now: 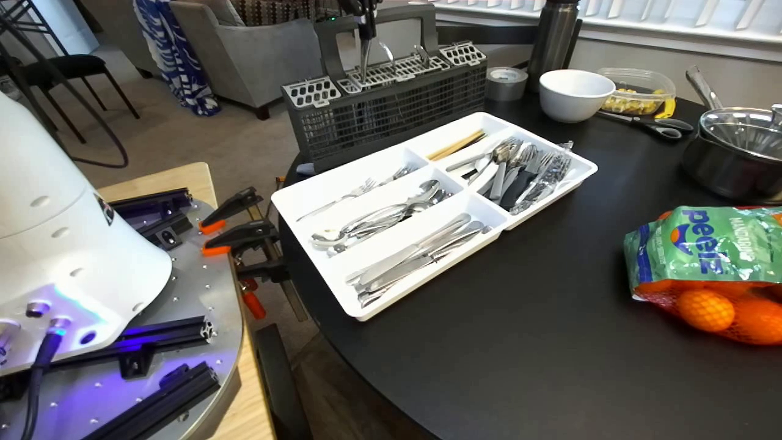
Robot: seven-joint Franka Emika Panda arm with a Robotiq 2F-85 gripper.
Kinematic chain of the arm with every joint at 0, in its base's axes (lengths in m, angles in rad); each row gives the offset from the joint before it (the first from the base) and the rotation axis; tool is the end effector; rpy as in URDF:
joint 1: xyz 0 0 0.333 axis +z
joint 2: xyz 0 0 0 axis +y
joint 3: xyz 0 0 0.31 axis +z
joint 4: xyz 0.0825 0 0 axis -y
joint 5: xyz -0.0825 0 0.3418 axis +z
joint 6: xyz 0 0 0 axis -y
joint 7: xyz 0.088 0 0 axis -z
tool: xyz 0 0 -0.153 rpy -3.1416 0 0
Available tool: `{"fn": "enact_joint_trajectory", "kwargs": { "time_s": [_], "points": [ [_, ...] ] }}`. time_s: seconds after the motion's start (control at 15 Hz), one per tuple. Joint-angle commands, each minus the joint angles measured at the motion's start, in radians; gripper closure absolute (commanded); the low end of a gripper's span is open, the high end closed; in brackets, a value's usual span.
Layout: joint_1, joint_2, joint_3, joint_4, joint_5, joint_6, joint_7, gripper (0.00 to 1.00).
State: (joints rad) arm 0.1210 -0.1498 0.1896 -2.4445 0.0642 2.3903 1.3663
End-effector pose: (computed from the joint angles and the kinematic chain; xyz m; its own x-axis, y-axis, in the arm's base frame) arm 0.4263 0.1388 0.3422 0.4524 -0.8918 -0.0006 -0.8878 -0.4503 -0.0951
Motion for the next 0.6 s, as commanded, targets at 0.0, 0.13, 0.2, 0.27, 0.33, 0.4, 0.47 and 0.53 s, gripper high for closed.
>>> {"fn": "enact_joint_trajectory", "kwargs": {
  "time_s": [0.0, 0.13, 0.2, 0.27, 0.33, 0.4, 0.47, 0.53],
  "points": [
    [-0.035, -0.076, 0.029, -0.077, -0.155, 0.111, 0.177, 0.98],
    [-0.019, -0.067, -0.001, -0.063, -0.056, 0.009, 0.148, 0.98],
    [-0.009, -0.058, -0.017, -0.044, 0.013, -0.047, 0.121, 0.98],
    [0.000, -0.059, -0.030, -0.038, 0.090, -0.062, 0.105, 0.98],
    [0.003, -0.062, -0.040, -0.029, 0.151, -0.080, 0.099, 0.98],
    [-0.003, -0.062, -0.044, -0.022, 0.182, -0.083, 0.117, 0.98],
    [-0.003, -0.060, -0.052, -0.012, 0.220, -0.092, 0.111, 0.98],
    [-0.004, -0.059, -0.057, -0.005, 0.253, -0.095, 0.110, 0.98]
  ]
}}
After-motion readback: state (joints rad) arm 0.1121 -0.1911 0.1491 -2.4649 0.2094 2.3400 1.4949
